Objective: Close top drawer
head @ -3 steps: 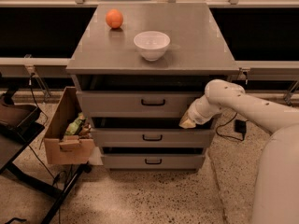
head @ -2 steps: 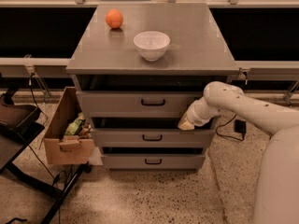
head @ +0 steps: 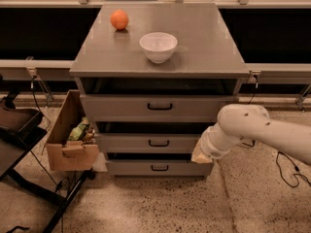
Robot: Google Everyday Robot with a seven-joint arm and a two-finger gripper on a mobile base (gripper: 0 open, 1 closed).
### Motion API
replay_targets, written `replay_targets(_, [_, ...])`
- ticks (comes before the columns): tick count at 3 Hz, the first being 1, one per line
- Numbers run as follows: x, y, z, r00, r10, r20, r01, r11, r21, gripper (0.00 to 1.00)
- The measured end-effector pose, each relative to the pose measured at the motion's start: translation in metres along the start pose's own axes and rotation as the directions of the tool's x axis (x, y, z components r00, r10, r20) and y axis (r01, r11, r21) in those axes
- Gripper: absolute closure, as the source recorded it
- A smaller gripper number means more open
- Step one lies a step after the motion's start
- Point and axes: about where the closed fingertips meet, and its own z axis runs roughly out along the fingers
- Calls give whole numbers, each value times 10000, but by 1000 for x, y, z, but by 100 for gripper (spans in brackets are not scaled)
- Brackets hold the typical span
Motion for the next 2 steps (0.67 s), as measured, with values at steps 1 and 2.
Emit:
replay_targets(1, [25, 46, -54, 9814, -665, -1799, 506, 9945, -916, 100])
replay_targets(2, [59, 32, -112, 9623, -155, -2714, -39, 9975, -706, 100])
